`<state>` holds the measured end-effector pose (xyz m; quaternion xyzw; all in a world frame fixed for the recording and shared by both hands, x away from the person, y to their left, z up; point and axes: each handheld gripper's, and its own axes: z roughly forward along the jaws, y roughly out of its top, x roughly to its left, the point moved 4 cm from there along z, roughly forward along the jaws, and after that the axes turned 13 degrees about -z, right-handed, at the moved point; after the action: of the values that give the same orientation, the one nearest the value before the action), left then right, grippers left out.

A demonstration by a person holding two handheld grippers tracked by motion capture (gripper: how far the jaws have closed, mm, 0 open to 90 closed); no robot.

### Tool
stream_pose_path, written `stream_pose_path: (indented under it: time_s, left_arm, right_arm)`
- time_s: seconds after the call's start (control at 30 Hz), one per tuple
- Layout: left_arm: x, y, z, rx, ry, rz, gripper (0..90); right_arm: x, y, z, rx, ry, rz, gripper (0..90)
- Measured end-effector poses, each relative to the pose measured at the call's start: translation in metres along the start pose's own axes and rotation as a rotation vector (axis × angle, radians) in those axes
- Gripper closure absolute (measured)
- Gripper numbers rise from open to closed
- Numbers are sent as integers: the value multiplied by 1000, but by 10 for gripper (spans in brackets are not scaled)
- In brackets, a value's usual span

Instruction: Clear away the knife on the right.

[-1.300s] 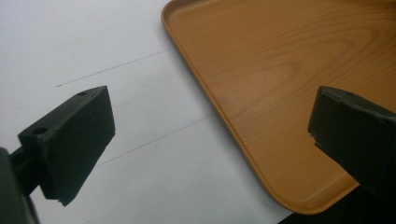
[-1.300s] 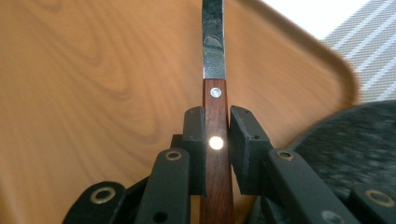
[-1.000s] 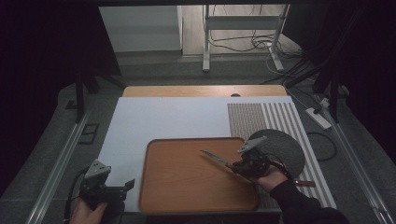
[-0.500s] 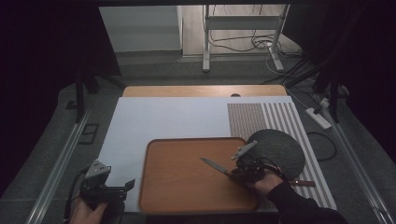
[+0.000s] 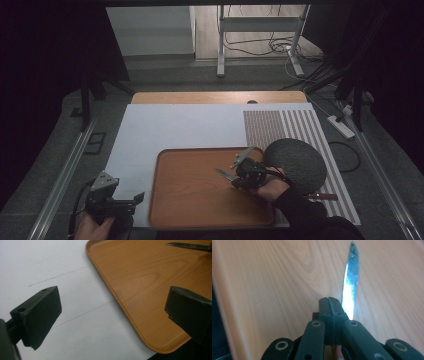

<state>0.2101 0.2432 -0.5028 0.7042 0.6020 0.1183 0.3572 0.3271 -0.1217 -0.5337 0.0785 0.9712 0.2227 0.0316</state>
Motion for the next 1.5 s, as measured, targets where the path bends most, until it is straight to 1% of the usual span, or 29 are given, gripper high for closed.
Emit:
stream_pose_path:
  time_s: [0.03, 0.13, 0.17, 0.2, 0.23, 0.27, 0.3, 0.33, 0.37, 0.4, 0.43, 0.47, 0.5, 0.53, 0.57, 0.63, 0.7, 0.73, 0.9, 1.1, 1.13, 1.2, 1.3, 1.37, 1.4, 1.43, 1.47, 1.5]
  left_arm:
    - [0, 0, 0, 0, 0, 0, 16]
    - [0, 0, 0, 0, -1, 0, 16]
    - [0, 0, 0, -1, -1, 1, 16]
    - [0, 0, 0, -1, -1, 1, 16]
    - [0, 0, 0, -1, -1, 2, 16]
    - [0, 0, 0, -2, -1, 3, 16]
    - [0, 0, 0, -2, -1, 3, 17]
    - [0, 0, 0, -2, -2, 3, 16]
    - [0, 0, 0, -3, -2, 3, 16]
    - [0, 0, 0, -3, -3, 3, 16]
    - [0, 0, 0, -3, -3, 3, 16]
    - [-1, 0, 0, -3, -3, 3, 16]
    - [-1, 0, -1, -4, -3, 3, 16]
    - [-1, 0, -1, -3, -3, 3, 16]
    - [-1, 0, 0, -4, -3, 4, 16]
    - [-1, 0, -1, -4, -2, 6, 17]
    - [-1, 0, -1, -4, -3, 6, 16]
    - [-1, 0, -1, -4, -4, 5, 17]
    - [-1, 0, -1, -5, -5, 6, 16]
    - [-1, 0, -1, -5, -7, 7, 16]
    - [-1, 0, -1, -5, -7, 7, 16]
    - [-1, 0, -1, -5, -7, 6, 17]
    - [-1, 0, -1, -5, -7, 6, 17]
    - [-1, 0, -1, -5, -7, 6, 16]
    - [-1, 0, -1, -5, -7, 7, 17]
    - [-1, 0, -1, -5, -7, 7, 17]
    - [-1, 0, -1, -5, -7, 6, 17]
    - [-1, 0, -1, -5, -8, 6, 17]
  right_arm:
    - [0, 0, 0, 0, 0, 0, 896]
    - [-3, -3, 8, 34, -3, 4, 896]
    - [-4, -4, 7, 23, 7, 18, 896]
    - [-6, -6, 7, 25, 4, 23, 896]
    - [-7, -8, 5, 34, -11, 22, 896]
    - [-10, -12, 3, 40, -33, 33, 896]
    - [-12, -14, 1, 40, -40, 43, 895]
    - [-13, -16, 0, 38, -43, 56, 896]
    - [-13, -16, 0, 38, -43, 56, 896]
    - [-16, -21, -2, 41, -54, 72, 896]
    - [-16, -21, -2, 41, -54, 72, 896]
    - [-19, -26, -5, 41, -65, 92, 896]
    - [-19, -26, -5, 41, -65, 92, 896]
    - [-22, -30, -7, 41, -74, 114, 896]
    - [-22, -30, -7, 41, -74, 114, 896]
    - [-24, -36, -10, 44, -85, 137, 896]
    - [-24, -38, -11, 46, -85, 141, 896]
    - [-25, -41, -13, 45, -87, 157, 896]
    - [-28, -54, -19, 47, -88, 197, 896]
    - [-34, -66, -26, 59, -93, 237, 896]
    - [-34, -67, -27, 56, -87, 243, 896]
    - [-35, -68, -27, 54, -82, 246, 896]
    - [-34, -67, -26, 60, -91, 236, 895]
    - [-33, -66, -26, 51, -84, 235, 892]
    - [-32, -63, -27, 32, -83, 234, 865]
    - [-32, -63, -27, 32, -83, 234, 865]
    - [-32, -59, -29, 3, -92, 227, 823]
    - [-32, -59, -29, 3, -92, 227, 823]
